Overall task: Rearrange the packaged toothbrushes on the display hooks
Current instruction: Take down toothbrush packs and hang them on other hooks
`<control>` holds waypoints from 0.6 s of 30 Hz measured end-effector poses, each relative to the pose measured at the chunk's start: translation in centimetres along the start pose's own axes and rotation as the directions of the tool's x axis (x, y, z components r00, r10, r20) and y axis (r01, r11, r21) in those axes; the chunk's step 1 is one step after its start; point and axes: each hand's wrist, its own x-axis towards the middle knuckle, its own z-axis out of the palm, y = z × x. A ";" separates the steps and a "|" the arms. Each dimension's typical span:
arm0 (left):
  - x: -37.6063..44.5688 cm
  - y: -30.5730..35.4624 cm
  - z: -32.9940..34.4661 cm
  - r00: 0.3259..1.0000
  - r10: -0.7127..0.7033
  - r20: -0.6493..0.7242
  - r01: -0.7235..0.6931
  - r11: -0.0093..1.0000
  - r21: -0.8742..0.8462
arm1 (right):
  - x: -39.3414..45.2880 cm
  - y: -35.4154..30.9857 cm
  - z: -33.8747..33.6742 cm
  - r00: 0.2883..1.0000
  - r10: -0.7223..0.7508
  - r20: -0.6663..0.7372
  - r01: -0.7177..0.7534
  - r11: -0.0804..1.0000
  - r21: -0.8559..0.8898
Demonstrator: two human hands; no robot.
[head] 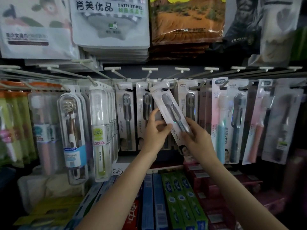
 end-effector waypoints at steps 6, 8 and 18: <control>0.6 0.0 -0.3 0.992 0.111 -0.055 -0.103 0.985 0.137 | -0.1 -0.3 0.1 0.998 0.012 -0.063 -0.009 0.999 0.050; 0.6 -0.4 -0.4 0.993 0.072 -0.089 -0.056 0.983 0.172 | -0.4 -0.3 0.3 0.997 -0.011 -0.075 0.012 1.000 0.016; -0.1 -3.7 0.0 0.961 -0.260 -0.092 0.272 0.949 0.162 | -0.7 1.4 0.4 0.997 0.070 -0.043 -0.075 0.987 -0.145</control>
